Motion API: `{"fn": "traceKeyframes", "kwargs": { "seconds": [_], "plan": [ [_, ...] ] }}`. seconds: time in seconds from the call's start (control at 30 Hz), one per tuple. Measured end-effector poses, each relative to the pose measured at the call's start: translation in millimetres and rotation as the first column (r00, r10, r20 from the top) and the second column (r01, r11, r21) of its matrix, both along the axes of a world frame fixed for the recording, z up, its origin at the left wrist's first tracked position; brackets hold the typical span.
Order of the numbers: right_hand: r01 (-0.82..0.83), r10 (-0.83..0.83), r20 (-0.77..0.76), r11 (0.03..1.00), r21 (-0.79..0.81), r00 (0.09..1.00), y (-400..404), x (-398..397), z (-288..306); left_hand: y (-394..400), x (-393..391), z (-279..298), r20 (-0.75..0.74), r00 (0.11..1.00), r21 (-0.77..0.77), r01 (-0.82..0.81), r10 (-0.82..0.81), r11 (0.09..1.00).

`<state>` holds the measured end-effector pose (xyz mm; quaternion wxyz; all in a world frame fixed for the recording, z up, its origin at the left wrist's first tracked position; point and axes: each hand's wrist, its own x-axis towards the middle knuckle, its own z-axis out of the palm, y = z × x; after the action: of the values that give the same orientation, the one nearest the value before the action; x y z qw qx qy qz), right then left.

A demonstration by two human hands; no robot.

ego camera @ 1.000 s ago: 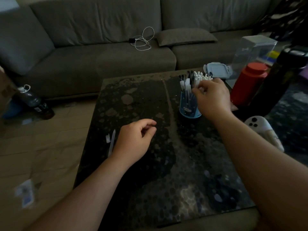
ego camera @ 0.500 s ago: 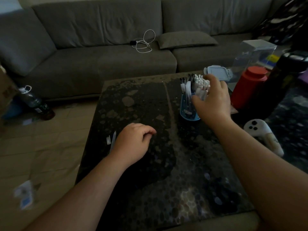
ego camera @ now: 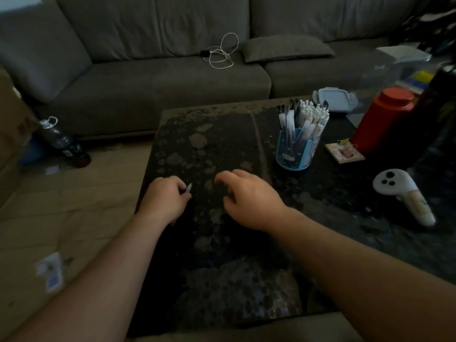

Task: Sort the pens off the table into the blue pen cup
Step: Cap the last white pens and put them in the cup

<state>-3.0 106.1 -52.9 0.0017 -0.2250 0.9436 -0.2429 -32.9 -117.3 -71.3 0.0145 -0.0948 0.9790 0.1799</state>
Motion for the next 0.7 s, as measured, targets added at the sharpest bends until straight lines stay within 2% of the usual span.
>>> {"fn": "traceKeyframes", "kwargs": {
  "seconds": [0.13, 0.3, 0.5, 0.7],
  "plan": [
    [-0.001, -0.002, 0.064, 0.998, 0.059, 0.998, -3.6, -5.4, -12.2, 26.1, 5.1, 3.4, 0.037, 0.998, 0.027, 0.047, -0.048, 0.999],
    [-0.072, 0.045, 0.169, 0.985, 0.156, 0.985, -4.0, -6.6, -21.9, 47.3, 12.4, 7.0, 0.007, 0.992, 0.064, 0.122, -0.123, 0.99],
    [-0.176, 0.16, 0.139, 0.979, 0.107, 0.977, -16.4, 4.0, -22.8, 35.8, 7.8, 6.7, 0.0, 0.996, 0.189, 0.086, -0.088, 0.978],
    [-0.142, 0.111, 0.124, 0.95, 0.278, 0.986, -38.5, 15.2, -27.3, 28.9, 9.8, 5.5, -0.047, 0.998, 0.242, 0.062, -0.052, 0.968]
  ]
}}
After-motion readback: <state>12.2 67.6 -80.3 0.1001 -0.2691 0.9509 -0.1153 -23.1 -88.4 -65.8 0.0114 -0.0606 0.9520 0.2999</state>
